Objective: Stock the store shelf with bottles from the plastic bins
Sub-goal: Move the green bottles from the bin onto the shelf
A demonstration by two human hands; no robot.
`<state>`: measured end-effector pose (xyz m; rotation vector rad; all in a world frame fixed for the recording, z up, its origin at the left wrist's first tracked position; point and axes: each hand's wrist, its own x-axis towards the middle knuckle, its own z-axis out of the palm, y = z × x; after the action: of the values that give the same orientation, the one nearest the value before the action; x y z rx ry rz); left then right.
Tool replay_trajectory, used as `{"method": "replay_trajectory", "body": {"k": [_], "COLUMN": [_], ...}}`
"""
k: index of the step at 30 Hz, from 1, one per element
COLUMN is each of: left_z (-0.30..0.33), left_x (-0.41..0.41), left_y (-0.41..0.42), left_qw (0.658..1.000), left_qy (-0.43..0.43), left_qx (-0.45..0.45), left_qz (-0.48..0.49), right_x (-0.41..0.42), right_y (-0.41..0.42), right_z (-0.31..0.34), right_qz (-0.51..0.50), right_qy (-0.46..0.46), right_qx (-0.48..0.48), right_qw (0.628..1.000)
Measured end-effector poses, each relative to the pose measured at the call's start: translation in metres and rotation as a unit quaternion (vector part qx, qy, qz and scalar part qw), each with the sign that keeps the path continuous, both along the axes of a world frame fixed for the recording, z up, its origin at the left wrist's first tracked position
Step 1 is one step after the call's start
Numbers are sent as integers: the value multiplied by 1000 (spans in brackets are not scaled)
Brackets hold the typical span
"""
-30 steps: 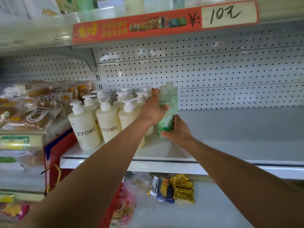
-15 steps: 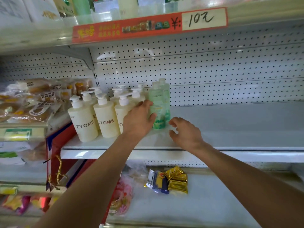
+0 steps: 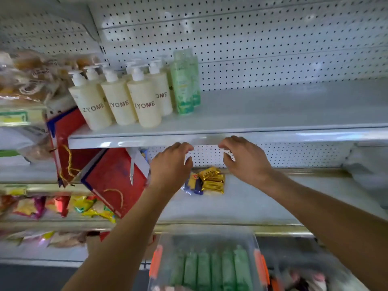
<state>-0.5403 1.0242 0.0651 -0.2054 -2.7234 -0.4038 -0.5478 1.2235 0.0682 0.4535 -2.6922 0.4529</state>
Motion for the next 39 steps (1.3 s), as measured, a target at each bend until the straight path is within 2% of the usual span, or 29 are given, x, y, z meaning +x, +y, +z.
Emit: {"method": "replay_trajectory", "body": {"k": [7,11,19,25,33,39], "left_z": [-69,-109,-208,-288,-379,-426], "left_x": [26,24,23,28,27,23], "left_y": [11,4,-12,-11,32,62], "left_qw": [998,991,957,925,879,846], "left_qy": [-70,-132,-290,-378,-467,-511], "left_qx": [3,-26,8,30,94,145], "left_qz": [-3,14,5,10,-25,-38], "right_x": [28,30,32,45,61,66], "right_y": [13,13,6,-2,3,8], "right_z": [-62,-98,-203,-286,-370,-407], "right_qz": [13,-7,-41,-56,-153,-240], "right_qy": [-110,-148,-267,-360,-480,-516], "right_qx": [59,58,8,20,36,-23], "right_qw": [992,987,963,931,863,822]}}
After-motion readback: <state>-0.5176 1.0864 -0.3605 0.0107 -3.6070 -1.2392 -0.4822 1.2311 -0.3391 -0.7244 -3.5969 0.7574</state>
